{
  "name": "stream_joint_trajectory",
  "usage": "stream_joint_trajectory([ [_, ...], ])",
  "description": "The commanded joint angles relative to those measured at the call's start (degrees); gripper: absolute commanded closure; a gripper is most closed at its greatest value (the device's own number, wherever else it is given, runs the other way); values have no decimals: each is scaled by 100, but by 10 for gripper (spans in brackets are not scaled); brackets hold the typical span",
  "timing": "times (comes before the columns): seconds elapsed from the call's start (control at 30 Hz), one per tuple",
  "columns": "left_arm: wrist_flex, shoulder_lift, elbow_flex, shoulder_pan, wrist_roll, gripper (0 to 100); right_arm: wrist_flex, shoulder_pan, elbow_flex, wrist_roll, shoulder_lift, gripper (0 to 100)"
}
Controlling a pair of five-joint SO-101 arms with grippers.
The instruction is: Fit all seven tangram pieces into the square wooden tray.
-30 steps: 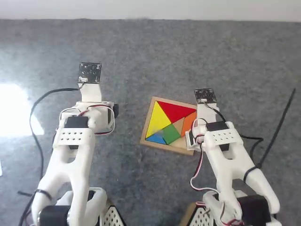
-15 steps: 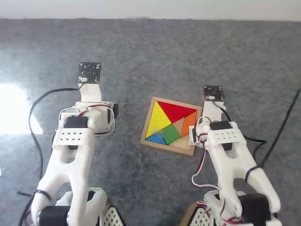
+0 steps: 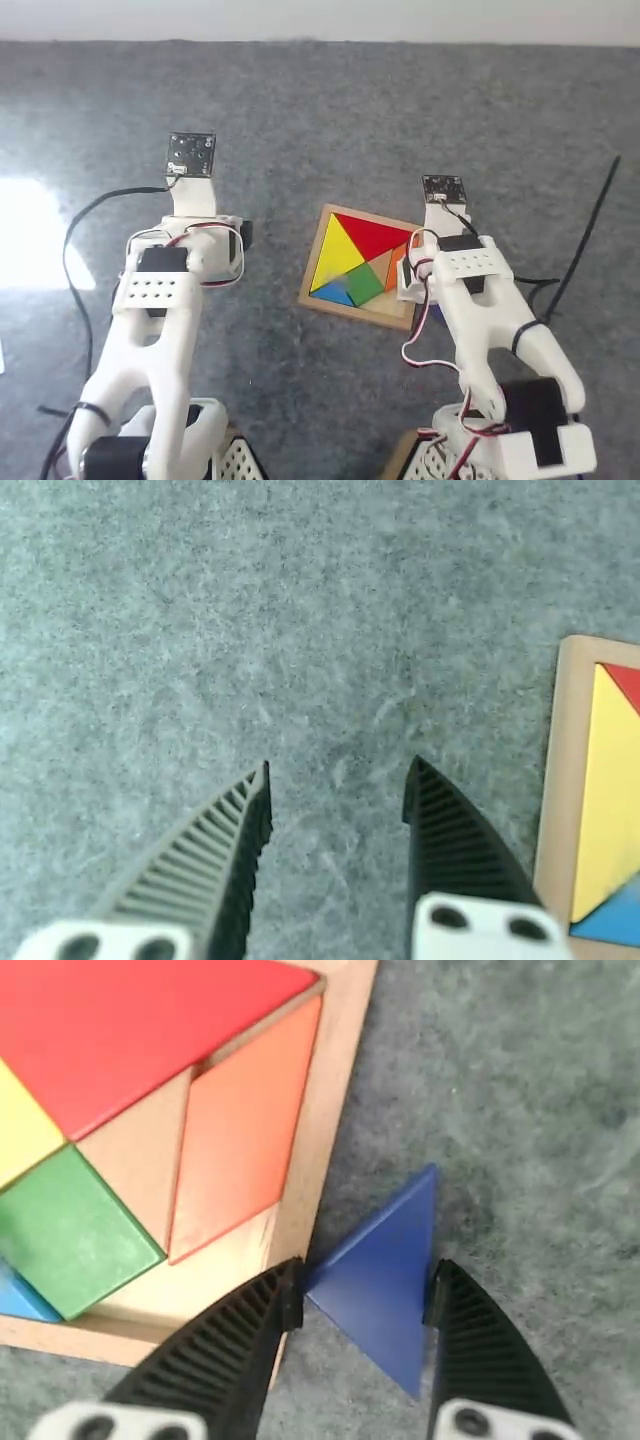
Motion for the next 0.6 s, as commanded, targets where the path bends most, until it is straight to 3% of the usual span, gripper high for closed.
stream_joint_trajectory([
  [0.0, -149, 0, -48, 18, 26, 791, 233, 541, -9, 132, 154, 782],
  [0.43, -246, 0, -40, 18, 26, 791, 215, 1305, 44, 809, 145, 783],
  [0.57, -246, 0, -40, 18, 26, 791, 198, 1314, 44, 1389, 145, 783],
])
